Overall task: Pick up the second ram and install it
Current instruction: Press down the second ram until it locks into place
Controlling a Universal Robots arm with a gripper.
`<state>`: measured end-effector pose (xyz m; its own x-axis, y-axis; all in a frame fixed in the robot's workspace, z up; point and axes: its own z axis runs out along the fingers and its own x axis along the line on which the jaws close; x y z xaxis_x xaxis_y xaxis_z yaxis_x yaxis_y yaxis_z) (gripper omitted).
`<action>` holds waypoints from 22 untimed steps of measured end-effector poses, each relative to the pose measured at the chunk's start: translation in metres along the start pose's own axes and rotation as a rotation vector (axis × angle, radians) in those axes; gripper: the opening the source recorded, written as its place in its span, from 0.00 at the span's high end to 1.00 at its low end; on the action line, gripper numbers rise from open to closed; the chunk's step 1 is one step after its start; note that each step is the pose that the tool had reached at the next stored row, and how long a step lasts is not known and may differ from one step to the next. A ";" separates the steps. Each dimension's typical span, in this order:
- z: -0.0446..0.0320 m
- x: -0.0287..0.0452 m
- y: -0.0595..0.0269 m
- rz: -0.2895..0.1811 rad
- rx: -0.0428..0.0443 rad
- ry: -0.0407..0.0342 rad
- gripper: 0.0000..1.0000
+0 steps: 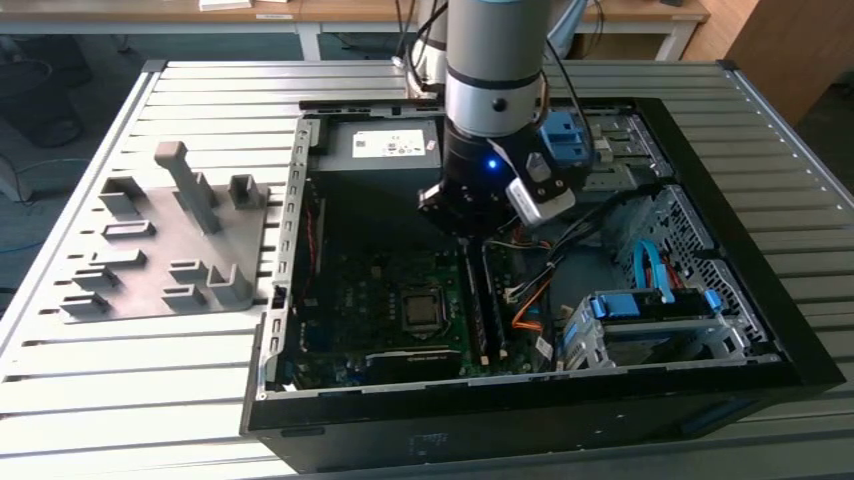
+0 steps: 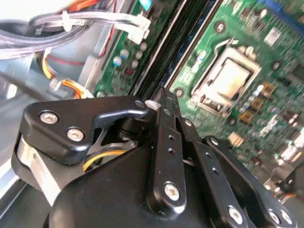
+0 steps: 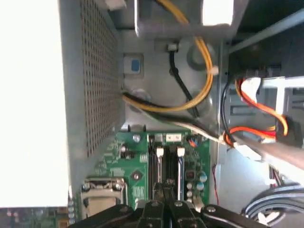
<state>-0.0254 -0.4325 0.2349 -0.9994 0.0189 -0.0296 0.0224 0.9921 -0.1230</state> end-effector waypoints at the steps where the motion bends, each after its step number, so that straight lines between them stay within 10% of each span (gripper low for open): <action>1: 0.0006 0.0000 -0.0043 0.000 -0.0001 -0.0001 0.90; 14: 0.0209 -0.0001 -0.0614 0.000 -0.0048 0.0001 0.90; 22: 0.0264 -0.0002 -0.0722 0.000 -0.0056 0.0002 0.90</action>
<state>-0.0262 -0.5074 0.2176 -0.9994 0.0191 -0.0294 0.0224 0.9928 -0.1175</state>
